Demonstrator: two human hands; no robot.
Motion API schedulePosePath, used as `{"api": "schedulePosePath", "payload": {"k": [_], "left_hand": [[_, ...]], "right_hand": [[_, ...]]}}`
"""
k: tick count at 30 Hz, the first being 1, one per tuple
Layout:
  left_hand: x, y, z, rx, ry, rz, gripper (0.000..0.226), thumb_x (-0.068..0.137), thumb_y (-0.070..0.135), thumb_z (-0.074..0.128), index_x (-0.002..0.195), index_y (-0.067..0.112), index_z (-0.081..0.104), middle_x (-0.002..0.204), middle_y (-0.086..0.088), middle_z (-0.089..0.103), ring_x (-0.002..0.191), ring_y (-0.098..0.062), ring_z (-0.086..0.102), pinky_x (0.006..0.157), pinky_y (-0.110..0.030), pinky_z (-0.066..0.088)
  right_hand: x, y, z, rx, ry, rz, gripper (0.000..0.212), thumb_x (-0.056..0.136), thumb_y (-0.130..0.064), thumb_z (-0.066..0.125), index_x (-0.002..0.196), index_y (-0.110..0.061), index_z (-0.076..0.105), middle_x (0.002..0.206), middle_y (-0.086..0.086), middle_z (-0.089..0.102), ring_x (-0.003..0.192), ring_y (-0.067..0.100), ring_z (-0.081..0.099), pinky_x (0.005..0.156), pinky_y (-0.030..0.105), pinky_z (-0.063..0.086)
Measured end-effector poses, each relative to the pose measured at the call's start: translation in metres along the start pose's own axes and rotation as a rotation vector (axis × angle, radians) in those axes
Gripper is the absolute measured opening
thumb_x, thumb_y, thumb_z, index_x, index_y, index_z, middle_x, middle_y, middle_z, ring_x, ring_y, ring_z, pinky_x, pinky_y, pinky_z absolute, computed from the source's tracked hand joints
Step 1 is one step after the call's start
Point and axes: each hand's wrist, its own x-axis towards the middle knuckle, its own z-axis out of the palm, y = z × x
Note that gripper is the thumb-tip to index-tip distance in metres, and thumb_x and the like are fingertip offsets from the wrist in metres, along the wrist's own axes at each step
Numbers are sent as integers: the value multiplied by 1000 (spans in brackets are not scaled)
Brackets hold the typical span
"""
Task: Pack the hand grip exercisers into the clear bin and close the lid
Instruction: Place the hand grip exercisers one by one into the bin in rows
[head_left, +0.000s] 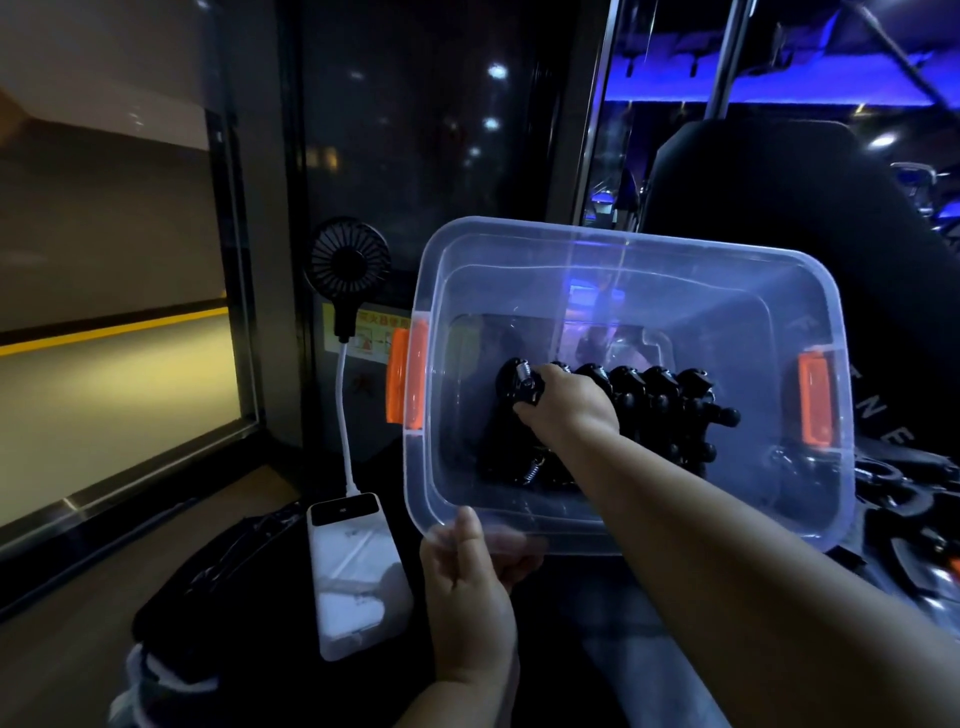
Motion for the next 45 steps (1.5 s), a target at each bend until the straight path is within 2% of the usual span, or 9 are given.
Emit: {"api": "schedulePosePath", "payload": {"k": [7, 12, 19, 23, 29, 32, 36, 40, 45], "left_hand": [[2, -4, -1, 37, -28, 2, 43, 101, 23, 40, 103, -19, 45, 62, -23, 60, 57, -32, 67, 53, -33, 56], [3, -5, -2, 42, -29, 25, 40, 101, 24, 37, 100, -16, 46, 56, -16, 62, 56, -30, 67, 52, -32, 56], [3, -8, -3, 112, -29, 43, 45, 100, 25, 39, 100, -19, 48, 74, -34, 62, 66, -39, 67, 55, -33, 56], [5, -7, -3, 122, 1, 62, 40, 100, 26, 41, 103, -14, 48, 71, -22, 63, 66, -35, 67, 54, -31, 55], [4, -12, -1, 118, 14, 108, 34, 101, 28, 41, 94, -4, 49, 64, -21, 67, 62, -30, 70, 54, -31, 55], [5, -12, -1, 120, 24, 147, 24, 101, 28, 41, 89, 9, 47, 57, -9, 67, 60, -25, 71, 53, -28, 54], [9, -14, -3, 133, 35, 142, 37, 101, 27, 43, 107, -9, 47, 60, -14, 65, 61, -25, 71, 49, -25, 53], [10, -15, -2, 162, 24, 189, 36, 102, 28, 41, 101, -6, 50, 61, -15, 66, 59, -20, 70, 50, -26, 53], [13, -20, -1, 197, 39, 240, 40, 103, 30, 39, 72, 7, 51, 50, -2, 65, 52, -13, 68, 44, -20, 51]], "right_hand": [[-2, 4, 8, -11, 50, -19, 45, 83, -43, 61, 123, -25, 52, 107, 9, 66, 97, 33, 62, 66, 31, 41], [-2, 5, 8, -8, 57, -22, 38, 81, -46, 63, 111, -21, 59, 100, 8, 68, 93, 32, 62, 65, 29, 40], [-4, 6, 2, 10, 28, -28, 40, 82, -46, 65, 112, -21, 57, 103, 6, 66, 96, 30, 61, 67, 29, 40], [-12, 8, -9, 28, 59, -59, 43, 82, -47, 64, 115, -21, 54, 102, 6, 65, 96, 31, 60, 66, 30, 41], [-32, 31, -27, 74, 143, -69, 41, 81, -47, 63, 116, -27, 59, 88, 0, 64, 89, 27, 61, 64, 28, 39], [-46, 51, -39, 98, 145, -29, 34, 80, -52, 62, 105, -29, 64, 75, -8, 56, 78, 20, 56, 58, 26, 34], [-74, 84, -54, 52, 136, 4, 28, 78, -60, 60, 79, -32, 64, 72, -12, 56, 74, 15, 53, 60, 25, 37], [-108, 128, -72, 47, 325, -27, 30, 82, -54, 60, 70, -26, 61, 60, -9, 52, 66, 18, 51, 58, 28, 35], [-143, 190, -81, 383, 486, 13, 36, 87, -52, 51, 66, -23, 55, 56, -6, 55, 56, 11, 54, 55, 29, 42]]}}
